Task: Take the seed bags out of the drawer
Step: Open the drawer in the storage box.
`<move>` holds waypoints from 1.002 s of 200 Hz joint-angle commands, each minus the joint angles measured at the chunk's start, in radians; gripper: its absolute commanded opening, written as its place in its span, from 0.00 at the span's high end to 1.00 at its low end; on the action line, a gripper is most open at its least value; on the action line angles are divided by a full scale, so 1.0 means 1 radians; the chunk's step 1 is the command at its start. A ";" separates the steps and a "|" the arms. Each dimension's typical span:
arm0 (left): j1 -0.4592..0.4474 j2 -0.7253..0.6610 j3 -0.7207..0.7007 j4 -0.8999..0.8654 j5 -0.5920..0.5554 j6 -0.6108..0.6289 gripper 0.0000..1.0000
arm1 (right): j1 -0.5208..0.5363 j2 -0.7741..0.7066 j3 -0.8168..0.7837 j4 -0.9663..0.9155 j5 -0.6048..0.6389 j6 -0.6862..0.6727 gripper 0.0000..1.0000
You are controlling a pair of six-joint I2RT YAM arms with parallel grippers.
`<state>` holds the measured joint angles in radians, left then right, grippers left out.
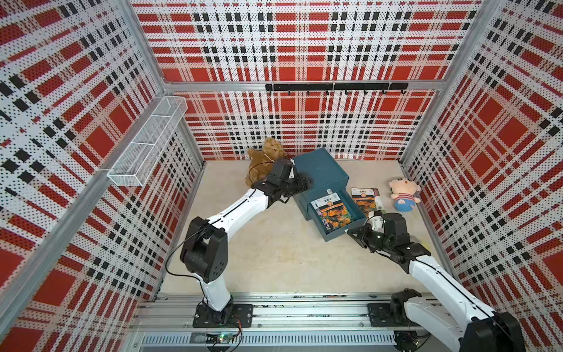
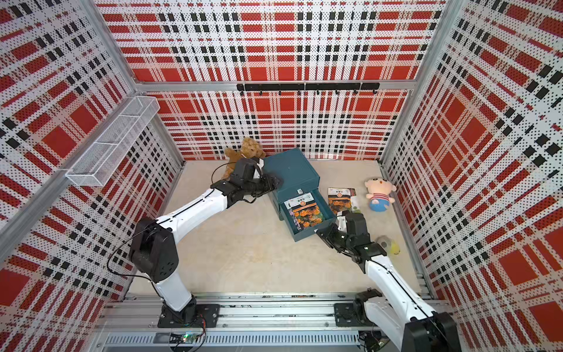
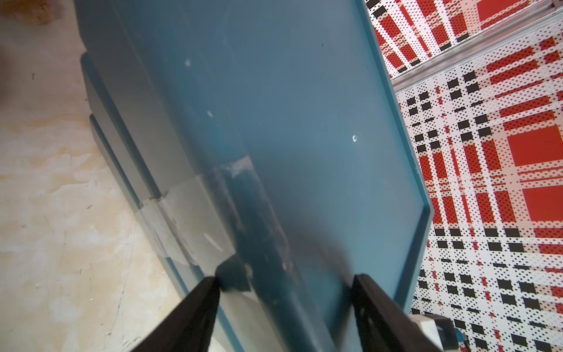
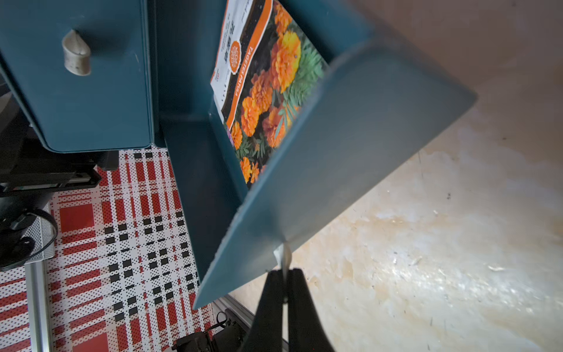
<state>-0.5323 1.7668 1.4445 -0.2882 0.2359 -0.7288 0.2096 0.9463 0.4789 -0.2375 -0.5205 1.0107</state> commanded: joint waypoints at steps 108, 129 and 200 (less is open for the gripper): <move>-0.028 0.083 -0.022 -0.160 -0.008 0.020 0.27 | -0.039 -0.025 0.101 -0.276 0.046 -0.182 0.41; -0.028 0.083 -0.019 -0.160 -0.007 0.020 0.27 | -0.039 -0.064 0.149 -0.408 0.135 -0.243 0.38; -0.028 0.084 -0.018 -0.159 -0.007 0.020 0.27 | -0.030 0.013 0.478 -0.579 0.321 -0.498 0.09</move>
<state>-0.5373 1.7748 1.4590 -0.3019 0.2291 -0.7319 0.1741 0.8761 0.8593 -0.7681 -0.2600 0.6567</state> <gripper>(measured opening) 0.732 0.885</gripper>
